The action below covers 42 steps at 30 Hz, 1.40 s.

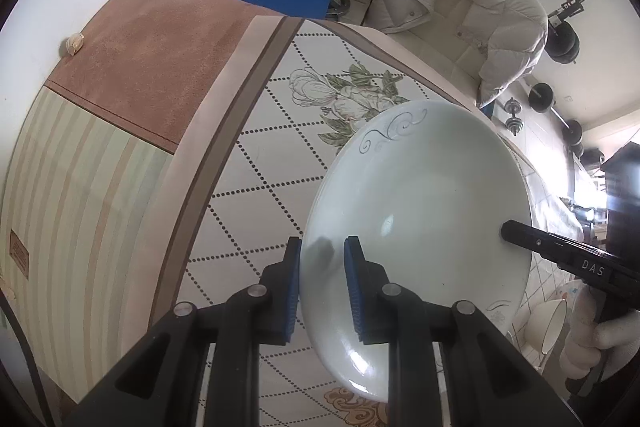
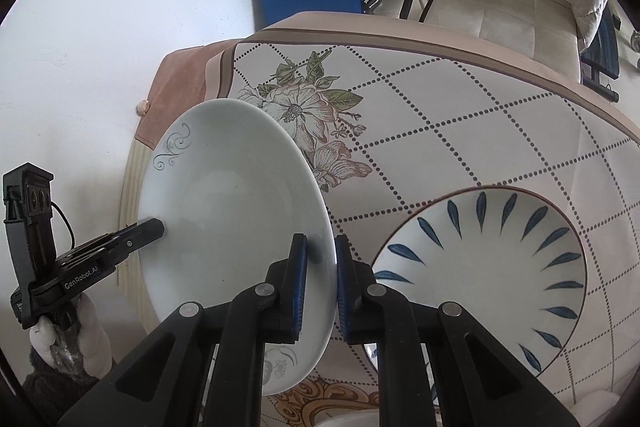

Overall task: Organize plates and bowls
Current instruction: 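Lift the grey-swirl plate with both grippers toward the pink-flowered plate, then lower the grey-swirl plate onto the pink-flowered plate and open both grippers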

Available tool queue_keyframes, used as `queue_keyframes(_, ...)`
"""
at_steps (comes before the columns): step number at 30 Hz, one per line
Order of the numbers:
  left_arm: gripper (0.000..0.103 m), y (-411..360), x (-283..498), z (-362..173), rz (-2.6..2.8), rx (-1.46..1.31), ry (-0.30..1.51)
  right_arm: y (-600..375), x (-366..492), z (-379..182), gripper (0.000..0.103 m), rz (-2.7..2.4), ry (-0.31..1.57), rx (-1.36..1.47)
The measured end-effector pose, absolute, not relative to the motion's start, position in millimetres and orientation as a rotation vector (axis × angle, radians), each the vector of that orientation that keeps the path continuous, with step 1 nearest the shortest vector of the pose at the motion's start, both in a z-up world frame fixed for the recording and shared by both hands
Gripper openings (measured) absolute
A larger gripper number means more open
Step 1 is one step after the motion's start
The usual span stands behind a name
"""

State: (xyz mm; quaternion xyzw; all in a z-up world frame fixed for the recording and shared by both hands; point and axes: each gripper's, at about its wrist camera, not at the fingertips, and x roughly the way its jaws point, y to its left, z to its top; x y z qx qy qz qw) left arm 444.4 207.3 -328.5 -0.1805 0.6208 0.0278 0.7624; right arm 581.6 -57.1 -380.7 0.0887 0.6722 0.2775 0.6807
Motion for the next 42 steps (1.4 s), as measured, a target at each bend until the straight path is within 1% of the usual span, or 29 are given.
queue_keyframes(10,0.018,118,400,-312,-0.042,-0.304,1.374,-150,503,-358,0.015,0.554,1.484,0.280)
queue_keyframes(14,0.019,78,377,-317,-0.085,-0.280,1.402,-194,467,-360,0.015,0.518,1.496,0.297)
queue_keyframes(19,0.019,36,354,-333,-0.121,-0.249,1.445,-243,432,-374,0.015,0.472,1.527,0.315)
queue_keyframes(24,0.019,11,336,-356,-0.135,-0.234,1.499,-270,407,-393,0.015,0.443,1.562,0.309)
queue_keyframes(32,0.019,-13,316,-386,-0.123,-0.189,1.574,-286,385,-421,0.015,0.423,1.612,0.268)
queue_keyframes(42,0.019,-23,308,-401,-0.083,-0.131,1.615,-287,379,-431,0.015,0.435,1.632,0.208)
